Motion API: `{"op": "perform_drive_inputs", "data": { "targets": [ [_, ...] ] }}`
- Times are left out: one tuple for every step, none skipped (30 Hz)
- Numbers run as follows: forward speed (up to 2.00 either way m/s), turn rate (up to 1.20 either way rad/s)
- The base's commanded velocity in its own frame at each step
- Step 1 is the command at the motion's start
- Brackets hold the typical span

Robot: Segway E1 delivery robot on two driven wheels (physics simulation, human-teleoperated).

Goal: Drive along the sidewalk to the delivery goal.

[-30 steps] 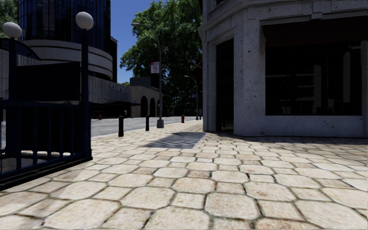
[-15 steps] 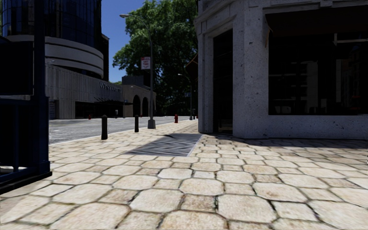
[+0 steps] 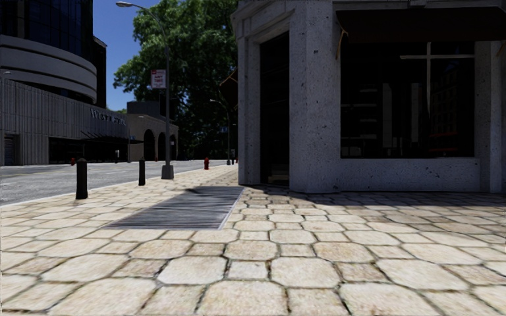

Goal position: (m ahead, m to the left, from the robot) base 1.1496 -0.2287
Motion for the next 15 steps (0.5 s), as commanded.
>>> {"op": "perform_drive_inputs", "data": {
  "targets": [
    [1.27, -0.39],
    [1.26, -0.39],
    [1.25, -0.39],
    [1.25, -0.39],
    [1.25, -0.39],
    [1.25, -0.39],
    [1.25, -0.39],
    [1.25, -0.39],
    [1.1, -0.39],
    [1.1, -0.39],
    [1.09, -0.39],
    [1.09, -0.39],
    [0.95, -0.36],
    [0.13, -0.12],
    [0.0, 0.0]
  ]
}}
